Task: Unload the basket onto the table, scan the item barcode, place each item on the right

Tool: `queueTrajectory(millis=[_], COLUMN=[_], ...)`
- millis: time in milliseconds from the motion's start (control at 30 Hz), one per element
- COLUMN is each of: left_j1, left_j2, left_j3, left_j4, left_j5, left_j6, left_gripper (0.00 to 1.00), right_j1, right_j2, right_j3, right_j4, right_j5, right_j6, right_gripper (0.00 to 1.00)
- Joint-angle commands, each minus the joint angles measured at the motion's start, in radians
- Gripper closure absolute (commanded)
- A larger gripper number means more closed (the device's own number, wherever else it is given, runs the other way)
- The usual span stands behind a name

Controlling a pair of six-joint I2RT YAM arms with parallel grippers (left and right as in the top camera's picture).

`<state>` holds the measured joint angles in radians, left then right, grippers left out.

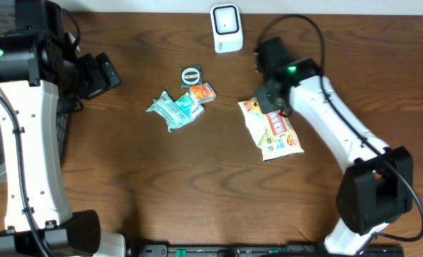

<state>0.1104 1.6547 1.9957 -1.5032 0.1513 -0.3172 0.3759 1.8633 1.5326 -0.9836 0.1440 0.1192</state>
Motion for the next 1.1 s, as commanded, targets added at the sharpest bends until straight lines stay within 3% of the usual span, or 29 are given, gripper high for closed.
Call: queueTrajectory(millis=[0,267,600,800,1067], left_j1=[0.002,0.002,0.002,0.002,0.002], left_j2=[-0.008,-0.008,-0.008,-0.008,-0.008], left_j3=[0.008,0.008,0.008,0.008,0.008], left_j4=[-0.003,-0.003,-0.003,-0.003,-0.003], left_j5=[-0.005,-0.005,-0.005,-0.005,-0.005], left_j6=[0.002,0.002,0.002,0.002,0.002], left_gripper=[0.02,0.02,0.02,0.02,0.02], right_j1=[-0.052,-0.045,-0.045,-0.045,-0.021], right_j2=[0.007,0.007,-0.027,-0.016,0.07], right_j3=[-0.11,-0.375,-0.056,-0.07,-0.254], right_j4=[-0.008,0.135,-0.016,0.116,0.441], right_j5=[-0.205,-0.206,-0.184,-0.041,-0.207], right_j6=[0.014,0.063,0.089,0.089,0.131], right_gripper=[0.99,0.99,0.98,0.95,0.88])
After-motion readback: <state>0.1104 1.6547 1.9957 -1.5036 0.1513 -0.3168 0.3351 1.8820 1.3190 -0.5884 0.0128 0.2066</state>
